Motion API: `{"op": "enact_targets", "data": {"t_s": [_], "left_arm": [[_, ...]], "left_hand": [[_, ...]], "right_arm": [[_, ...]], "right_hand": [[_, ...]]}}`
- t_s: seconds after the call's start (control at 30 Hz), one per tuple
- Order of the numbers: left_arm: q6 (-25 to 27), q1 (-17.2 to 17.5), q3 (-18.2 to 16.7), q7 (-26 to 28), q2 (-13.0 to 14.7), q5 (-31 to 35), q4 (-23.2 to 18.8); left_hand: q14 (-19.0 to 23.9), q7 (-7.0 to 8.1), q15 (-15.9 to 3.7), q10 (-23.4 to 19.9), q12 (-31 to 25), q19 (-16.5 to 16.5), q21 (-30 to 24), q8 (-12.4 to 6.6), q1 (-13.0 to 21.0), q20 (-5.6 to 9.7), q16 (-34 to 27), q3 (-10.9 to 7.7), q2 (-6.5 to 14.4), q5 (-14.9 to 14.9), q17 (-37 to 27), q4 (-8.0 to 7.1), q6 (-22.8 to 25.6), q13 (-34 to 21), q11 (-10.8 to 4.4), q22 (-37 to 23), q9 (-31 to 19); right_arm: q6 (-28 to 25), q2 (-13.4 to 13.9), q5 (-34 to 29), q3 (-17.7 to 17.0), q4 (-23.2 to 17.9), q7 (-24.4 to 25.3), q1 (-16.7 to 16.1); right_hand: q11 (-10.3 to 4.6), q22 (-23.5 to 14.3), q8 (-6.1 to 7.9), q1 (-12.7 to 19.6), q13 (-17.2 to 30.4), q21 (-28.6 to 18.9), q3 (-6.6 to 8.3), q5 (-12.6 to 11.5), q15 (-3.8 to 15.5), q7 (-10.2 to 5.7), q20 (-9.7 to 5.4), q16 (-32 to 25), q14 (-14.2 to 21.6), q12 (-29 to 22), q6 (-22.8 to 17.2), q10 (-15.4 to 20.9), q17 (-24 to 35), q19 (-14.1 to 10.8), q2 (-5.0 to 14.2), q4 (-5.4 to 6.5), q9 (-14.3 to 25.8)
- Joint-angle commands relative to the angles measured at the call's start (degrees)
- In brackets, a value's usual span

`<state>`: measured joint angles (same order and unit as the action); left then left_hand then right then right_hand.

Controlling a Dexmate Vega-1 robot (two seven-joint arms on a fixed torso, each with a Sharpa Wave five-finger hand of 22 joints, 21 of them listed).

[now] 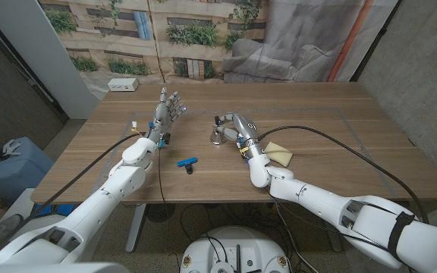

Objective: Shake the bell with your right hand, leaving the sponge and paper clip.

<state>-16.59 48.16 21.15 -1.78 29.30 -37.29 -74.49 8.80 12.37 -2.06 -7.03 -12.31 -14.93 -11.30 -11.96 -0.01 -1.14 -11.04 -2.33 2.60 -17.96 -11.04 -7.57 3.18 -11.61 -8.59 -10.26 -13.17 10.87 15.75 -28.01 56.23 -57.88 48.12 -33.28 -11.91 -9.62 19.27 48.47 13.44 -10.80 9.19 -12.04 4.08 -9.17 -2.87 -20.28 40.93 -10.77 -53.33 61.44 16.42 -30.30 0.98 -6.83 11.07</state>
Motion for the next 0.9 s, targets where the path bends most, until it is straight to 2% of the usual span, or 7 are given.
{"op": "enact_targets", "data": {"t_s": [0.03,0.4,0.6,0.77,0.83,0.87,0.9], "left_arm": [[-0.05,-0.01,0.00,-0.02,-0.01,0.00,0.04],[-0.05,-0.01,0.00,-0.02,0.00,0.00,0.03],[-0.04,0.00,-0.01,-0.02,0.01,0.00,0.02],[-0.02,0.01,-0.01,0.00,0.02,0.00,-0.02],[-0.01,0.01,-0.01,0.01,0.02,0.00,-0.03],[-0.01,0.02,-0.01,0.01,0.02,0.00,-0.04],[-0.01,0.01,0.00,0.02,0.02,0.00,-0.04]], "left_hand": [[0.53,0.35,-5.59,-0.18,-0.33,-0.45,-0.40,-0.32,0.16,-0.08,-0.33,-0.01,0.44,-0.40,-0.27,-0.39,-0.04,-0.30,-0.30,-0.33,-0.25],[0.50,0.35,-5.57,-0.12,-0.31,-0.44,-0.40,-0.33,0.16,-0.06,-0.32,-0.01,0.44,-0.40,-0.27,-0.39,-0.02,-0.30,-0.41,-0.33,-0.25],[0.50,0.35,-5.57,-0.14,-0.32,-0.44,-0.40,-0.33,0.16,-0.05,-0.32,-0.01,0.44,-0.40,-0.27,-0.39,0.00,-0.30,-0.34,-0.32,-0.25],[0.50,0.35,-5.58,-0.15,-0.32,-0.42,-0.39,-0.34,0.16,-0.06,-0.32,-0.01,0.44,-0.40,-0.27,-0.39,0.01,-0.30,-0.39,-0.32,-0.25],[0.50,0.35,-5.59,-0.18,-0.34,-0.43,-0.39,-0.34,0.16,-0.06,-0.32,-0.01,0.45,-0.40,-0.27,-0.39,0.01,-0.30,-0.39,-0.33,-0.25],[0.51,0.35,-5.59,-0.20,-0.34,-0.45,-0.40,-0.34,0.16,-0.07,-0.32,-0.01,0.45,-0.40,-0.27,-0.39,0.01,-0.30,-0.39,-0.33,-0.25],[0.50,0.35,-5.56,-0.19,-0.34,-0.43,-0.39,-0.34,0.16,-0.04,-0.32,-0.01,0.45,-0.40,-0.27,-0.39,0.01,-0.30,-0.39,-0.33,-0.25]], "right_arm": [[-1.48,1.31,0.38,-0.80,-3.40,-2.91,-0.77],[-1.16,2.72,1.49,-1.42,-5.93,-8.42,-0.87],[-2.01,3.36,1.37,-1.98,-7.04,-9.56,-1.13],[-2.82,4.17,2.15,-2.73,-9.12,-11.63,-1.75],[-2.27,4.33,2.74,-3.04,-9.37,-12.26,-1.93],[-1.98,4.44,3.24,-3.25,-9.60,-12.86,-2.07],[-1.74,4.62,3.48,-3.33,-9.78,-13.45,-2.11]], "right_hand": [[-0.11,-0.11,-0.71,-1.46,-0.02,0.17,-0.70,-0.18,7.15,-0.09,-0.41,0.47,-1.39,0.39,1.28,-1.97,0.30,0.54,-0.34,0.09,0.20],[0.20,-0.10,-3.45,-6.44,-0.40,0.26,-3.17,-0.75,6.74,0.75,1.17,1.85,-6.42,0.44,7.04,-8.38,1.03,2.82,-1.79,1.23,0.39],[1.09,-0.10,-4.34,-7.49,-0.51,0.23,-3.69,-0.95,6.31,1.11,1.57,2.34,-7.87,0.50,9.08,-10.72,1.10,3.43,-2.11,1.29,0.44],[1.54,-0.06,-5.42,-8.65,-0.61,0.37,-4.26,-1.13,4.95,1.83,1.90,3.19,-9.97,0.51,11.71,-13.58,0.97,4.72,-2.54,1.30,0.50],[2.20,-0.02,-6.37,-9.71,-0.67,0.38,-4.79,-1.30,3.65,2.51,3.66,3.97,-11.87,0.60,14.22,-16.20,0.83,5.61,-3.06,1.34,0.52],[2.58,0.03,-6.82,-9.97,-0.69,0.24,-4.90,-1.40,3.13,2.94,4.86,4.20,-12.46,0.53,15.49,-17.08,0.77,5.38,-3.13,1.30,0.51],[2.90,0.06,-7.02,-10.11,-0.71,0.18,-4.97,-1.44,3.07,3.15,5.36,4.24,-12.54,0.54,16.11,-17.69,0.73,5.23,-3.21,1.27,0.51]]}}
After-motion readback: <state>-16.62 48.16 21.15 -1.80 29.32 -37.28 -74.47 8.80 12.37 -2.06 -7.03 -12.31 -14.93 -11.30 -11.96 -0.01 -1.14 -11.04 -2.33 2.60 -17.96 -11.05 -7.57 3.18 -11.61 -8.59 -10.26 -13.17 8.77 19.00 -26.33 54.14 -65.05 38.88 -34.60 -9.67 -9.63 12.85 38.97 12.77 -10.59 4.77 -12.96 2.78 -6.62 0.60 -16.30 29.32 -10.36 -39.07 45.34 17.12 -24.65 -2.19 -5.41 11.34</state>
